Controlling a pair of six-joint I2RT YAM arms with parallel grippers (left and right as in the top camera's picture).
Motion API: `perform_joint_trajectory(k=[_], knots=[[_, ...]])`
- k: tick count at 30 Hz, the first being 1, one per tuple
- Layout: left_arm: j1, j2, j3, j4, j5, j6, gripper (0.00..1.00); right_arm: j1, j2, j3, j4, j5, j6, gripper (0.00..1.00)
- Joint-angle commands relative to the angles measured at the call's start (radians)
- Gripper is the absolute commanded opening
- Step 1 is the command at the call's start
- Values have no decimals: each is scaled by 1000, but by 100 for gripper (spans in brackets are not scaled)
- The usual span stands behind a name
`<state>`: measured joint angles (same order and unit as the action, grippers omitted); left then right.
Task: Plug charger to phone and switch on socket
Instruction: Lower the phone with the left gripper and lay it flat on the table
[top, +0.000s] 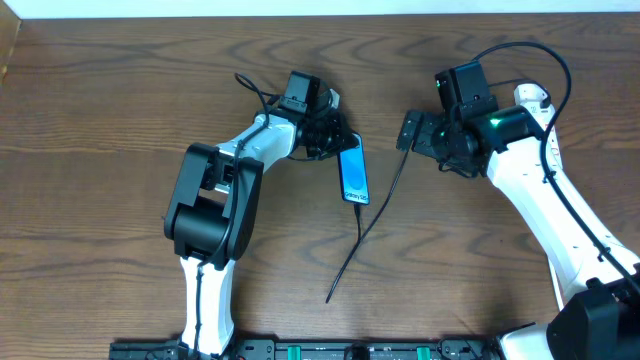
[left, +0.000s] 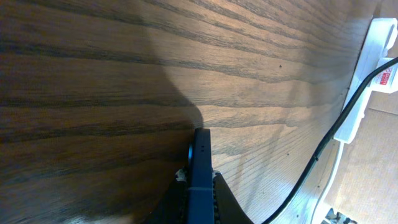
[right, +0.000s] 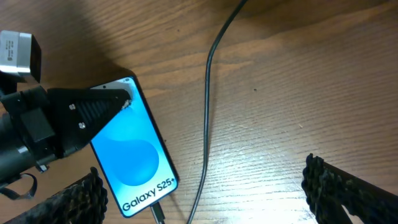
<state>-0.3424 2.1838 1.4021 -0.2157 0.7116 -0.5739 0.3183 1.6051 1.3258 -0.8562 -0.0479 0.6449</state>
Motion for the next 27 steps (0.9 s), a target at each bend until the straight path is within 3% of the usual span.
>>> perform_joint_trajectory(k=[1,12,18,25,27], knots=[[-4,14,7,-7,-6,-4,7,6,-10,2,-1,16,-14,99],[-4,14,7,-8,-6,-4,8,6,-10,2,-5,16,-14,99],[-4,14,7,-8,-6,-4,30,6,-10,2,-5,16,-14,99],[-4,14,7,-10,-7,-4,34,6,-10,2,-5,16,-14,99],[-4,14,7,-10,-7,-3,40,6,-10,2,-6,16,-14,99]])
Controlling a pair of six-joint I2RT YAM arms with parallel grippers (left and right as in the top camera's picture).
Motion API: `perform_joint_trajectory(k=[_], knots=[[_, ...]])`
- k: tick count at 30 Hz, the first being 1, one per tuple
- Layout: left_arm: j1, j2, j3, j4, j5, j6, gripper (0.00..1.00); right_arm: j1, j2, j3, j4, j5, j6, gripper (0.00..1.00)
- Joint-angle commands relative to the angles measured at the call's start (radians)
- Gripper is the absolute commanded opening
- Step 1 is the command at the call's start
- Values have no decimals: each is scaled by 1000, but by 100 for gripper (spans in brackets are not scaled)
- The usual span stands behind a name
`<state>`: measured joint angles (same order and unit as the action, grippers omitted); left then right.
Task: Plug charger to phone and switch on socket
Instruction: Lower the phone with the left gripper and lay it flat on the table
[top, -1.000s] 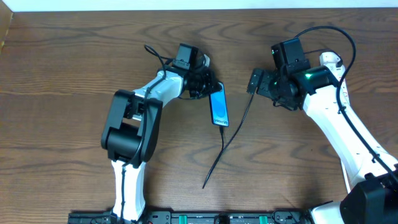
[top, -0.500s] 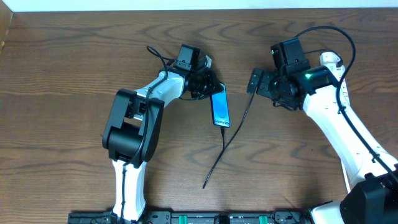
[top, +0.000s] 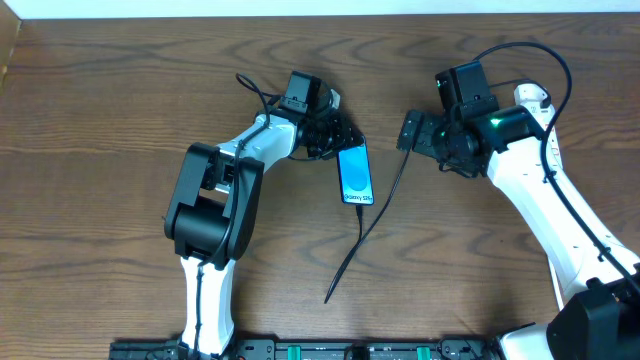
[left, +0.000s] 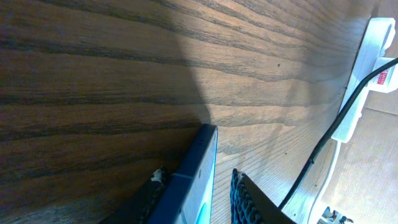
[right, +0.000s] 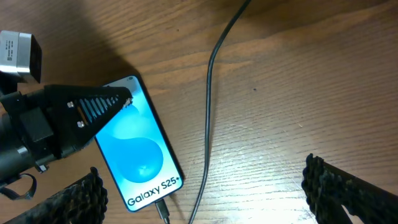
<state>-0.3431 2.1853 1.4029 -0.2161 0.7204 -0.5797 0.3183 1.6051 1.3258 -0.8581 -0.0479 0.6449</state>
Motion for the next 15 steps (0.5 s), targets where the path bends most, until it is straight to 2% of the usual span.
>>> perform_joint_trajectory(k=[1,3,5,10,15], knots=[[-3,13,6,-10,-22,2,42,6,-10,2,-5,16,-14,99],[-3,13,6,-18,-46,2,54,6,-10,2,-7,16,-14,99],[-3,13,6,-26,-64,2,57,6,-10,2,-7,16,-14,99],[-3,13,6,-63,-124,2,61,6,-10,2,-7,16,-14,99],[-3,13,6,-142,-254,2,63,6,-10,2,-10,16,-14,99]])
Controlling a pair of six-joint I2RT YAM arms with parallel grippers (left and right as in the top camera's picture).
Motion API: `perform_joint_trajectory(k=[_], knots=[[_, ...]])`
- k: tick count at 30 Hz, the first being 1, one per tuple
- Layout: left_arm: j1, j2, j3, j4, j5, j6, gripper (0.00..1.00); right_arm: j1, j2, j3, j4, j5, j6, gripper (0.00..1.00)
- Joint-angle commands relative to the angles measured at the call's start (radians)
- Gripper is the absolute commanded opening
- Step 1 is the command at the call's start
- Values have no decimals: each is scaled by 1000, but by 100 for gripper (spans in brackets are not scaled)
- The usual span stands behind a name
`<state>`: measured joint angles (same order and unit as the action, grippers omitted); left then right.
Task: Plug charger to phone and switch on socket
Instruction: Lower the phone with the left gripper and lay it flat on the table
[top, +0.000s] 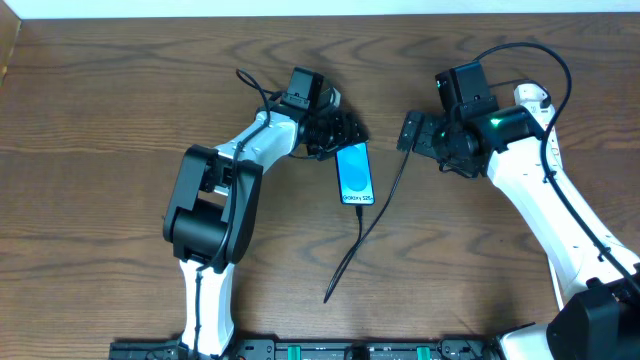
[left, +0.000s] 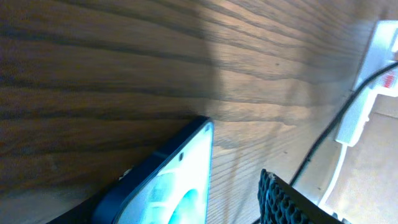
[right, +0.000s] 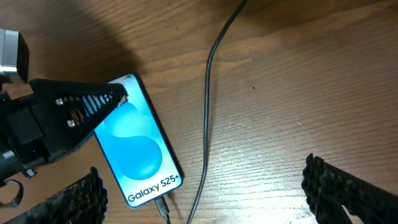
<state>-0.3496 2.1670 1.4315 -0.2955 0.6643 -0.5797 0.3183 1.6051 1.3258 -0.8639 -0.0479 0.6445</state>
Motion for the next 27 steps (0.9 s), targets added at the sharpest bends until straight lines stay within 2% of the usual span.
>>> perform_joint_trajectory(k=[1,11,12,13,15,17,24,27], knots=[[3,31,-23,-76,-222,2,63,6,-10,2,-4,16,-14,99],[4,31,-23,-157,-343,3,64,6,-10,2,-4,16,-14,99],[4,31,-23,-155,-344,2,66,6,-10,2,-4,16,-14,99],[5,31,-23,-148,-345,3,75,6,-10,2,-4,16,-14,99],[13,27,-21,-145,-346,40,84,6,-10,2,-5,16,-14,99],[27,13,-20,-154,-391,51,88,6,-10,2,-5,16,-14,99],[94,-148,-20,-200,-525,140,89,6,-10,2,-4,17,-14,99],[109,-253,-20,-251,-629,174,89,6,-10,2,-4,18,-14,99]])
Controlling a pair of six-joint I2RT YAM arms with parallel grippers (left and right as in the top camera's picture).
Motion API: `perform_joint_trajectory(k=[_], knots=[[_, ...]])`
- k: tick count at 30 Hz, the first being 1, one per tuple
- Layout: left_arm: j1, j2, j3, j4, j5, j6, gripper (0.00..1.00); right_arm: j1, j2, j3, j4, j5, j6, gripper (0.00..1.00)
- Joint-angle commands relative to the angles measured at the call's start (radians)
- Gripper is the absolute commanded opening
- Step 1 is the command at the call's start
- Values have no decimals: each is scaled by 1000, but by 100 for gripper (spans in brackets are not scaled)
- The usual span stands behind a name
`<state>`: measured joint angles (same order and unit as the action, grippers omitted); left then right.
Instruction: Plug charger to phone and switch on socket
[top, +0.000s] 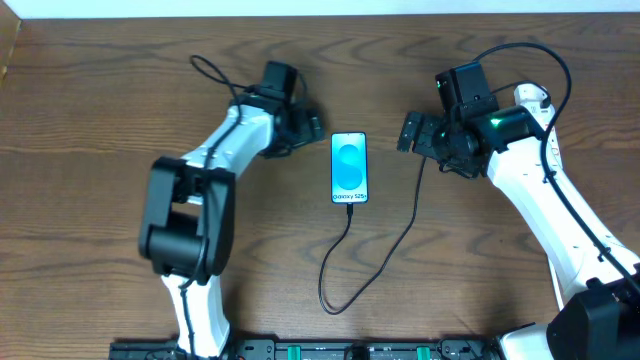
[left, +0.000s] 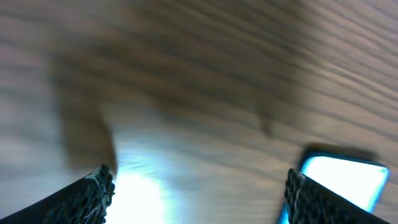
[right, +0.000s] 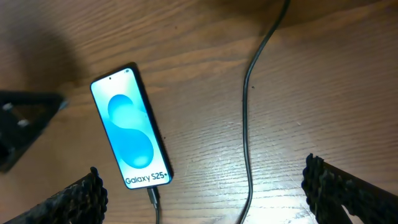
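Observation:
The phone (top: 349, 167) lies flat on the wooden table with its blue screen lit, also seen as the phone (right: 130, 132) and, blurred, as the phone (left: 339, 177). The black charger cable (top: 385, 245) is plugged into the phone's near end, loops toward the table front and runs up under my right wrist. My left gripper (top: 307, 128) is open just left of the phone's far end, holding nothing; its view is blurred, left gripper (left: 205, 199). My right gripper (right: 205, 199) hangs open above the cable, right of the phone. The socket is out of view.
The cable loop (top: 330, 295) reaches toward the table's front edge. My right arm (top: 540, 200) crosses the right side of the table, and the left arm (top: 190, 220) the left side. Bare wood (top: 90, 120) lies to the far left.
My left gripper has moved left, off the phone's far end. The phone now lies square to the table, slightly shifted, and the cable has swung into a wider loop. The right gripper stays open.
First my left gripper was shut on the phone's far end, with the cable plugged in. Then its jaws stood apart around that end, then wider, with the phone flat. Now the gripper is clear of the phone, which rests alone.

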<state>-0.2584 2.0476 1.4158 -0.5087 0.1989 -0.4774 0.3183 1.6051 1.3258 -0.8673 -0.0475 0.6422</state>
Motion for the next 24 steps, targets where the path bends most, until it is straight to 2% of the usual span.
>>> perform_joint_trajectory(k=[1,4,5,15,24], knots=[[18,-168,-4,-60,-209,89,89,6,-10,2,-1,19,-11,99],[17,-336,-4,-175,-383,126,89,6,-10,2,-2,42,-11,99],[17,-373,-4,-199,-396,126,90,6,-10,2,-2,45,-11,99],[17,-679,-5,-368,-394,126,90,6,-10,2,-42,45,-12,99],[17,-740,-5,-370,-394,126,90,6,-10,2,-43,45,-12,99]])
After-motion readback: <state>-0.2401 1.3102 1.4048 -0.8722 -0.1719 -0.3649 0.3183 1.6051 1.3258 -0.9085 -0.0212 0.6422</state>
